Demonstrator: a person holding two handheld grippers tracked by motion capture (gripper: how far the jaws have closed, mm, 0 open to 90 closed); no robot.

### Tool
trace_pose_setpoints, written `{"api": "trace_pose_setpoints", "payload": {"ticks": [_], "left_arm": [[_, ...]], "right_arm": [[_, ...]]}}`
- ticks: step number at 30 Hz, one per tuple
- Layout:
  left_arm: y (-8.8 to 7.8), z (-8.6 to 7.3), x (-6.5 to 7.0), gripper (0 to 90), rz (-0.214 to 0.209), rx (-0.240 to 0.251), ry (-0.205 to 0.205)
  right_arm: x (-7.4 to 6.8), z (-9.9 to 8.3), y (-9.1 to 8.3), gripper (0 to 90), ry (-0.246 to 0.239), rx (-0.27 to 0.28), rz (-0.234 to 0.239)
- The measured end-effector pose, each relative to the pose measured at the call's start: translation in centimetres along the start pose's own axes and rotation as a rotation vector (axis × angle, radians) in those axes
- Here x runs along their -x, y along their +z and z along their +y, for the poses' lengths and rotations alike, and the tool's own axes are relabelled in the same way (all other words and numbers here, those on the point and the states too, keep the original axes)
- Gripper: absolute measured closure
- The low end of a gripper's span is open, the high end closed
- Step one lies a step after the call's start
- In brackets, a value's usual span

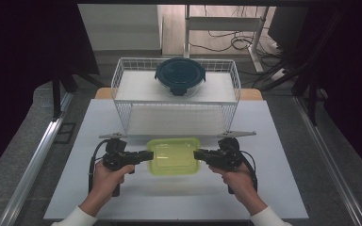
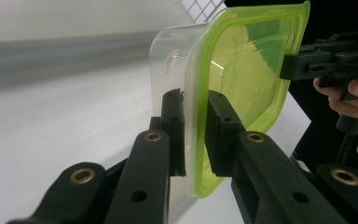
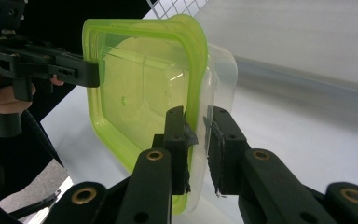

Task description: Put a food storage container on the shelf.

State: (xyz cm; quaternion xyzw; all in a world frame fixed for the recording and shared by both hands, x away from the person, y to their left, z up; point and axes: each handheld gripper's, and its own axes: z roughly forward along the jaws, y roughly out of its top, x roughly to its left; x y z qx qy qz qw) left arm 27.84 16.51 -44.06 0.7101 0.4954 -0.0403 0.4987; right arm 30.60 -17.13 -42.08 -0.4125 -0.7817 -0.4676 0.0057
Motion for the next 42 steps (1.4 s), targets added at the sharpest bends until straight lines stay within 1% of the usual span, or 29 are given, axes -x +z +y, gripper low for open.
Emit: {"api": "trace_pose_setpoints", "payload": {"ticks": [3,7,10,15,21,24,28,33,39,42], "left_arm": [[-0.3,0.8,0.6,79.8,-0.003,0.010,0.019],[-0.7,1.8,1.2,79.6,-0.003,0.018,0.048],[-0.9,2.6,1.6,79.6,-0.005,0.033,0.051],[-1.3,3.8,2.1,79.7,-0.002,0.048,0.068],[-1.9,5.6,2.8,79.7,-0.004,0.065,0.083],[-2.2,6.5,3.1,79.8,-0.005,0.080,0.097],[-2.8,8.3,3.8,79.7,-0.002,0.098,0.124],[-3.3,10.6,4.2,79.8,0.003,0.114,0.145],[-3.8,13.4,4.6,79.7,0.003,0.130,0.160],[-4.2,15.2,4.6,79.7,-0.001,0.132,0.164]], "right_arm": [[-0.1,0.2,-0.4,77.5,-0.010,0.013,-0.013],[-0.2,0.8,-1.1,77.7,-0.014,0.032,-0.016],[-0.4,1.6,-1.6,77.8,-0.022,0.045,-0.018],[-0.7,2.7,-2.2,77.8,-0.036,0.065,-0.024],[-1.0,4.4,-3.1,77.9,-0.052,0.098,-0.027],[-1.3,5.3,-3.5,77.9,-0.068,0.111,-0.035],[-1.6,6.8,-4.2,77.9,-0.098,0.135,-0.045],[-1.7,9.1,-4.9,77.9,-0.115,0.157,-0.052],[-1.4,11.8,-5.5,78.2,-0.113,0.185,-0.045],[-1.3,13.0,-5.7,78.3,-0.113,0.203,-0.040]]}}
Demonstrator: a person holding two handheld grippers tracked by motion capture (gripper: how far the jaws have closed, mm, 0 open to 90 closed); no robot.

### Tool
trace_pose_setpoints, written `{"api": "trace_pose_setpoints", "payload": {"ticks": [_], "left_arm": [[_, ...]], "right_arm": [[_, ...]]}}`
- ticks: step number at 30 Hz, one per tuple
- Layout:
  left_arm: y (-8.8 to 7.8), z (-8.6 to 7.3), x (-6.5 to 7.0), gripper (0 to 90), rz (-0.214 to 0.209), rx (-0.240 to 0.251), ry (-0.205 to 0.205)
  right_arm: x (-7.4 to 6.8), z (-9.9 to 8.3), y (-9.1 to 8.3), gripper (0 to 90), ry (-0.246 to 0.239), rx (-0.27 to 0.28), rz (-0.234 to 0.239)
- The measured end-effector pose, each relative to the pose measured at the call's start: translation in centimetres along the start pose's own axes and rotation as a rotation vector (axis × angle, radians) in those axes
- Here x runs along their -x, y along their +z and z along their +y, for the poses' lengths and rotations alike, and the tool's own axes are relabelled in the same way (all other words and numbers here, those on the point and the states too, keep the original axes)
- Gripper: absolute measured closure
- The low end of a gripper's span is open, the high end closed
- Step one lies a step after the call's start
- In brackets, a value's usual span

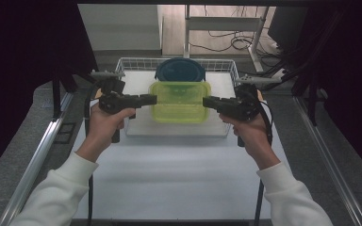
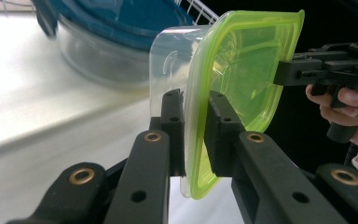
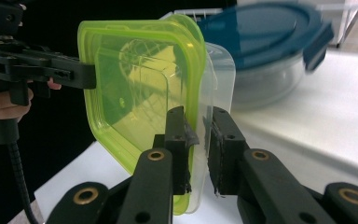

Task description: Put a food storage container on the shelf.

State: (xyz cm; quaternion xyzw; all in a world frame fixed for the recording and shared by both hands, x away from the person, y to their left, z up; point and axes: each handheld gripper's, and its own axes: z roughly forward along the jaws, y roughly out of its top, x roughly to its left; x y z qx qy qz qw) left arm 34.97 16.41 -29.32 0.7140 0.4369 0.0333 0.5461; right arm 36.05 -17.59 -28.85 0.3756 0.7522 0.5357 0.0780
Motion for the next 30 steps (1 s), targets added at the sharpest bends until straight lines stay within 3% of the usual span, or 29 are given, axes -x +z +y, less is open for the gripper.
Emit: {"api": "trace_pose_setpoints", "payload": {"ticks": [9,18,30], "left_arm": [[0.1,3.4,-0.4,79.7,0.000,-0.007,0.023],[0.8,4.5,-1.0,79.8,-0.016,-0.006,0.010],[0.9,5.9,-1.9,80.0,-0.032,0.020,-0.026]], "right_arm": [[0.9,2.9,0.2,78.3,0.013,0.033,0.019],[2.0,3.7,0.4,78.7,0.040,0.061,0.032],[1.8,5.8,0.6,78.9,0.034,0.049,0.003]]}}
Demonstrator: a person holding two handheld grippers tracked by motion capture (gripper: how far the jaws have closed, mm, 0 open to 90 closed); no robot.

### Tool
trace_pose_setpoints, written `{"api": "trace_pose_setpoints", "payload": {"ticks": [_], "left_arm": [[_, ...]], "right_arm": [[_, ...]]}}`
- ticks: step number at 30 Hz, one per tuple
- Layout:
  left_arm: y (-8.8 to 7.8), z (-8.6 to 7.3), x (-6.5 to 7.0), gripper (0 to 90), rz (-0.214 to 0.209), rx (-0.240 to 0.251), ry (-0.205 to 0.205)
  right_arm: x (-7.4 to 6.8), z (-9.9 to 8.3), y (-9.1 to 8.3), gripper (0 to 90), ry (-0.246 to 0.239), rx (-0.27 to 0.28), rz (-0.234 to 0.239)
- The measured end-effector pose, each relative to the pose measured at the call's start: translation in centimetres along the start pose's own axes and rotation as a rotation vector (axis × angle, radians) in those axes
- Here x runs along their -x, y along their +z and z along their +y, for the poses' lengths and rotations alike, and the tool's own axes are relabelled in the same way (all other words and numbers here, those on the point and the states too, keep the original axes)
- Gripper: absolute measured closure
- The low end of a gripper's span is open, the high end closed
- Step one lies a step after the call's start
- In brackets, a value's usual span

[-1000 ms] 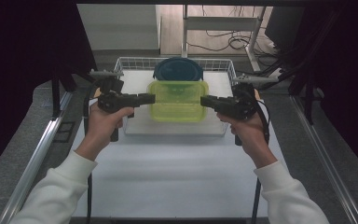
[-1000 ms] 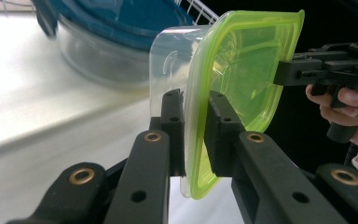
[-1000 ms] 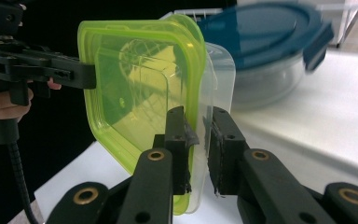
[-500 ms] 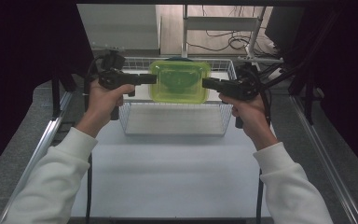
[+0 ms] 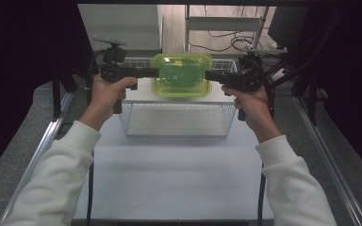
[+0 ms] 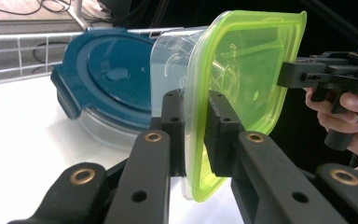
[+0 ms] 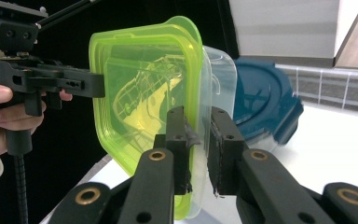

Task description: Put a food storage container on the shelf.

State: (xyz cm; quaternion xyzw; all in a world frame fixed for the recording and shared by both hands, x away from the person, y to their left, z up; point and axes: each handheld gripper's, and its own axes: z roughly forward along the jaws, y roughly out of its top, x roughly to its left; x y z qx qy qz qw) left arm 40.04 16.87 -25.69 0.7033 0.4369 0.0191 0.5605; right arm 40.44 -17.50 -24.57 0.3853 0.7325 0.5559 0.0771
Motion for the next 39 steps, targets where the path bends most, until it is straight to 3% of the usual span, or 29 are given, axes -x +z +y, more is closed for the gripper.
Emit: {"api": "trace_pose_setpoints", "payload": {"ticks": [6,11,19,22,31,39], "left_arm": [[0.2,1.8,-0.8,80.1,-0.001,0.001,-0.022],[0.8,2.8,-1.6,80.1,0.005,-0.019,-0.045],[2.3,3.3,-3.6,79.8,0.013,-0.036,-0.124],[2.6,3.7,-4.0,79.8,0.016,-0.037,-0.136],[3.8,4.4,-6.0,77.3,-0.004,-0.039,-0.268],[4.5,4.3,-7.2,73.5,-0.022,-0.039,-0.318]], "right_arm": [[0.1,2.0,0.5,78.9,0.008,-0.015,-0.008],[1.0,2.7,1.4,78.9,0.051,-0.024,-0.008],[3.2,2.8,3.4,78.7,0.136,-0.064,-0.001],[3.9,2.9,3.9,78.4,0.174,-0.057,0.018],[6.7,3.0,5.6,75.7,0.342,-0.032,0.078],[8.2,2.6,6.6,73.2,0.457,-0.024,0.121]]}}
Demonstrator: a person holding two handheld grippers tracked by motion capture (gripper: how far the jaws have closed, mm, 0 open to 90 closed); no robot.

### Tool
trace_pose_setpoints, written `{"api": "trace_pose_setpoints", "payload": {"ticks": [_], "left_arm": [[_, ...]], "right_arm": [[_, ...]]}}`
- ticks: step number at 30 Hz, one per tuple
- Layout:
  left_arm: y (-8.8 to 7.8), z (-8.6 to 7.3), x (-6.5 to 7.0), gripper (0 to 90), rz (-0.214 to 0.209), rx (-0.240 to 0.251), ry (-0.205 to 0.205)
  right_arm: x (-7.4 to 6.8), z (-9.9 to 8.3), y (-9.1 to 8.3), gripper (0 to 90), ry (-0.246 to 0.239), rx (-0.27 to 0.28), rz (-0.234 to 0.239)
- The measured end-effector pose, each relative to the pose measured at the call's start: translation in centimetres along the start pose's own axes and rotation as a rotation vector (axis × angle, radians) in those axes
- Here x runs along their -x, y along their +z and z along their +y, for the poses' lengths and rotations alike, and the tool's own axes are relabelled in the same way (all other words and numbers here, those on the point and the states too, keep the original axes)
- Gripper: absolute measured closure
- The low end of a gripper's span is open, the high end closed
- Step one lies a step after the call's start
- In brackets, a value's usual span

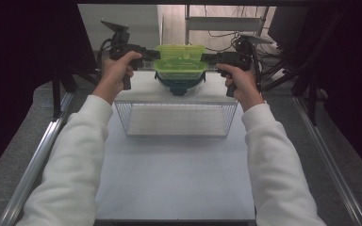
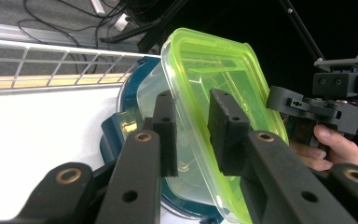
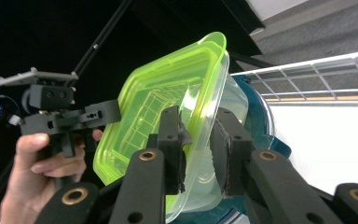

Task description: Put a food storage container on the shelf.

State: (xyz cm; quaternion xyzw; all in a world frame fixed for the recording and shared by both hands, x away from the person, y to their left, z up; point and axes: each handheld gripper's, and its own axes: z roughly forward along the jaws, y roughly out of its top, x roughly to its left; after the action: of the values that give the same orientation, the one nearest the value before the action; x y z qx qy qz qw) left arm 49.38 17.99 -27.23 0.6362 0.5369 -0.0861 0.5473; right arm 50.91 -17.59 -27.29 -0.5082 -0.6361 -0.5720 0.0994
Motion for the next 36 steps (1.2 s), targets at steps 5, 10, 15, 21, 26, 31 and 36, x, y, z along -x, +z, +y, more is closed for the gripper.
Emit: {"api": "trace_pose_setpoints", "payload": {"ticks": [5,10,15,21,26,31,36], "left_arm": [[0.2,0.0,-0.2,72.3,0.005,0.002,-0.006],[0.3,-0.1,0.0,70.0,0.016,0.007,0.005],[-0.2,-0.2,0.4,44.9,0.101,0.059,0.078],[-1.4,-0.5,0.8,31.3,0.129,0.104,0.138],[-2.6,-1.1,1.3,28.5,0.146,0.119,0.182],[-4.4,-2.7,1.8,27.5,0.130,0.143,0.241],[-6.3,-5.2,2.1,27.2,0.134,0.149,0.323]], "right_arm": [[0.2,0.0,0.1,72.4,0.030,0.001,0.008],[0.3,0.0,0.1,71.5,0.029,0.004,0.010],[-0.2,-0.2,-0.2,52.9,-0.013,0.057,0.001],[-0.8,-0.3,-1.0,46.9,-0.080,0.061,-0.016],[-0.9,-0.4,-1.6,44.1,-0.104,0.057,-0.056],[-1.3,-0.9,-3.1,40.8,-0.164,0.060,-0.082],[-2.5,-2.7,-5.3,37.2,-0.297,0.069,-0.119]]}}
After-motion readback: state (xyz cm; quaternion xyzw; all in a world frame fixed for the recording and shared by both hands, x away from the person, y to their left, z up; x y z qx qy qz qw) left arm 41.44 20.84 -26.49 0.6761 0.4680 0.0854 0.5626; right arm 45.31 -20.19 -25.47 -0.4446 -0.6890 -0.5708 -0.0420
